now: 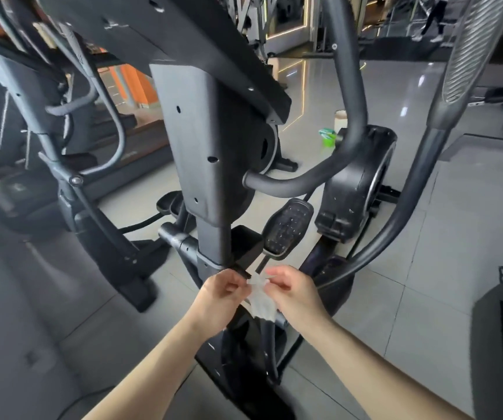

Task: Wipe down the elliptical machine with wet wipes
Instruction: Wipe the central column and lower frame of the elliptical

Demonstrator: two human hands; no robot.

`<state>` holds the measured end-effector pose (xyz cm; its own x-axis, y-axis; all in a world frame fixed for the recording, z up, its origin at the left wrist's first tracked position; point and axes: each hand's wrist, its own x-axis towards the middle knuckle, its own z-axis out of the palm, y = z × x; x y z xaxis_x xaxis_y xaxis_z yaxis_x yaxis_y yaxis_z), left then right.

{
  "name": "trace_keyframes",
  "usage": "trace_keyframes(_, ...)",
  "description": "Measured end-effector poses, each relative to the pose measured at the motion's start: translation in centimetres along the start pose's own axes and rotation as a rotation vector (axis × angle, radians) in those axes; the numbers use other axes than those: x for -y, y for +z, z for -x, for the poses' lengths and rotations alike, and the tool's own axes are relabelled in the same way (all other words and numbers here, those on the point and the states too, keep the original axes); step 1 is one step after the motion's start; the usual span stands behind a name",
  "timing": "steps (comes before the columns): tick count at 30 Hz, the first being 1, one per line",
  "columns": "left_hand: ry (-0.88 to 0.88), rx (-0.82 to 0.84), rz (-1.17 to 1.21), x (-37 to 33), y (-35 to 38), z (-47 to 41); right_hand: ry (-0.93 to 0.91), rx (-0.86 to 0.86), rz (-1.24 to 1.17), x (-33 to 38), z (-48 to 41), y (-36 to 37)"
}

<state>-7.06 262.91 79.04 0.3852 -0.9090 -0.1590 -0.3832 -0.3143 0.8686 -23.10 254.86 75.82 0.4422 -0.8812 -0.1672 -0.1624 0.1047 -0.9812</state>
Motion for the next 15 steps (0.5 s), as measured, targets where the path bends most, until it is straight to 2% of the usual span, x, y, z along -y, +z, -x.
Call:
trace_keyframes(7, -0.055, 0.014, 0.115, 2.9, -3.6, 0.0, -0.036, 0.033, 0.209, -0.7, -1.2, 4.1)
trace_keyframes(11, -0.028, -0.001, 0.209, 5.5, -6.4, -1.1, -0.044, -0.021, 0.279, -0.1, -2.1, 7.9)
trace_keyframes(15, 0.022, 0.060, 0.256, 8.6, -10.1, -3.2, -0.024, -0.030, 0.299, 0.9, -3.8, 12.9)
